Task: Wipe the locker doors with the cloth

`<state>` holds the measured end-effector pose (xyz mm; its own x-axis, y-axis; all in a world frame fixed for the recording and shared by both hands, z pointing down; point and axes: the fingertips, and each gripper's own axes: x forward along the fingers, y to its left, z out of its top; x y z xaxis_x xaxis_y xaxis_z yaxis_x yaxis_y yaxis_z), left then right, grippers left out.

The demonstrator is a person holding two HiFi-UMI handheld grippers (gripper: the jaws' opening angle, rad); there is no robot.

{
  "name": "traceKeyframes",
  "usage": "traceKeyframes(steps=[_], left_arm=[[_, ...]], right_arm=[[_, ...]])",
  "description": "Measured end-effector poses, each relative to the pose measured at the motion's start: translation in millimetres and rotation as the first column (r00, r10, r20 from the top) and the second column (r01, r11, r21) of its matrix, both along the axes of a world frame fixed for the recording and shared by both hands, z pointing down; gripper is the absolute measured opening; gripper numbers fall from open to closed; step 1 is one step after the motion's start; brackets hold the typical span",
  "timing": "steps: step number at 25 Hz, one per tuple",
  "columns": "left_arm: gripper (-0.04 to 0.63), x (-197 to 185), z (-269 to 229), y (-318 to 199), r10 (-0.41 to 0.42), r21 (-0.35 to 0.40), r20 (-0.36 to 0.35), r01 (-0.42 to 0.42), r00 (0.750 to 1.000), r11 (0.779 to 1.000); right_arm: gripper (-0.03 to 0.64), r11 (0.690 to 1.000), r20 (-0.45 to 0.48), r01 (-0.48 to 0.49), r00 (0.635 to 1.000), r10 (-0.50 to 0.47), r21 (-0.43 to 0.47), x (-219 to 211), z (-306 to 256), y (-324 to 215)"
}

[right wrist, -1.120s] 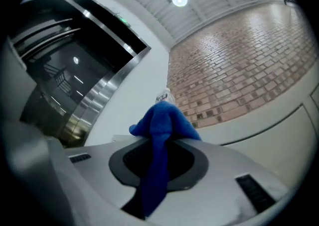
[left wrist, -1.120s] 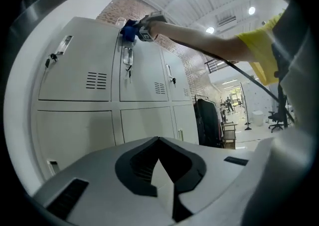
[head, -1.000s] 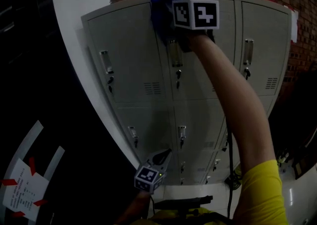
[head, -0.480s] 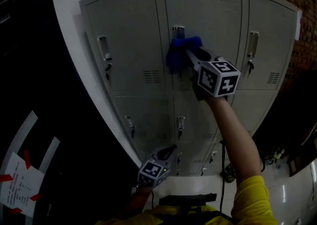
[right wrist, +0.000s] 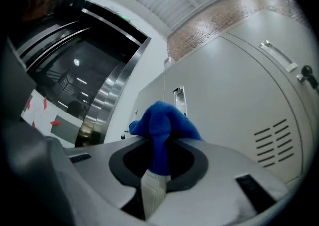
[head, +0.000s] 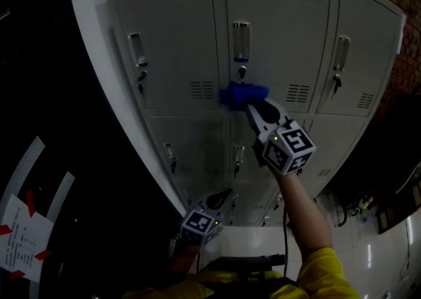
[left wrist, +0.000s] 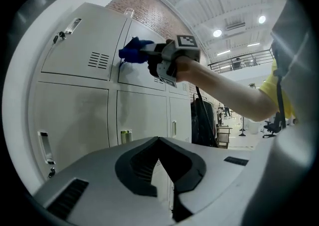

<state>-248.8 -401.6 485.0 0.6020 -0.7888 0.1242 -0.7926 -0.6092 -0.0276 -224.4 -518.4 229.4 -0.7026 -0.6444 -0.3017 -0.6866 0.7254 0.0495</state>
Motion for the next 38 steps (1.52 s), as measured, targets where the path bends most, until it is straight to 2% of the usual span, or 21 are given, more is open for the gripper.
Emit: traceKeyframes(steps=[2, 4, 7, 11, 13, 17, 20, 23, 25, 29, 34, 36, 38], left_arm=[[-0.002, -7, 8, 0, -0.011, -0.025, 0.016, 0.012, 1.000, 1.000], [-0.002, -11, 12, -1, -0.024, -0.040, 0.026, 0.025, 0.999, 0.999], [-0.002, -14, 11, -1, -0.032, -0.040, 0.020, 0.033, 0.999, 0.999], [-0.002, -10, 10, -3, -0.019, -0.035, 0.015, 0.020, 1.000, 0.999], [-0.002, -8, 8, -3, -0.016, -0.033, 0.015, 0.016, 1.000, 0.999], [-0.002, -9, 10, -8, -0.022, -0.029, 0.021, 0.023, 1.000, 0.999], [-0.002, -11, 5, -9, -0.024, -0.016, 0.019, 0.024, 1.000, 1.000], [-0.002, -19, -3, -11, -0.049, 0.018, 0.018, 0.049, 0.999, 0.999], [-0.002, -24, -3, -11, -0.066, 0.028, 0.025, 0.065, 0.998, 0.998], [-0.002, -25, 11, -12, -0.052, -0.007, 0.029, 0.052, 0.998, 0.999], [-0.002, -24, 26, 3, -0.025, -0.042, 0.031, 0.026, 0.999, 0.999], [-0.002, -22, 30, 11, -0.021, -0.041, 0.038, 0.023, 0.999, 0.999], [-0.002, -19, 31, 27, -0.038, -0.030, 0.037, 0.039, 0.999, 0.999]], right_arm=[[0.066, 0.996, -0.013, -0.075, 0.997, 0.074, -0.040, 8, 22, -14], [0.066, 0.992, 0.006, -0.104, 0.995, 0.104, -0.078, 17, 27, -34], [0.066, 0.991, 0.008, -0.134, 0.991, 0.134, -0.024, 17, 6, -49], [0.066, 0.988, 0.016, -0.144, 0.989, 0.145, -0.053, 9, -11, -65], [0.066, 0.986, -0.007, -0.147, 0.989, 0.146, -0.085, 4, 6, -66], [0.066, 0.975, -0.068, -0.123, 0.991, 0.113, -0.185, -5, 87, -67], [0.066, 0.984, -0.095, -0.101, 0.992, 0.088, -0.147, -1, 124, -35], [0.066, 0.978, -0.120, -0.164, 0.981, 0.149, -0.130, 28, 154, 23], [0.066, 0.963, -0.122, -0.197, 0.977, 0.176, -0.182, 52, 186, 55], [0.066, 0.912, -0.102, -0.239, 0.971, 0.217, -0.334, 95, 244, 87], [0.066, 0.873, -0.108, -0.287, 0.958, 0.266, -0.395, 123, 285, 121], [0.066, 0.872, -0.098, -0.289, 0.957, 0.273, -0.395, 129, 293, 132], [0.066, 0.888, -0.095, -0.272, 0.962, 0.255, -0.370, 132, 294, 148]])
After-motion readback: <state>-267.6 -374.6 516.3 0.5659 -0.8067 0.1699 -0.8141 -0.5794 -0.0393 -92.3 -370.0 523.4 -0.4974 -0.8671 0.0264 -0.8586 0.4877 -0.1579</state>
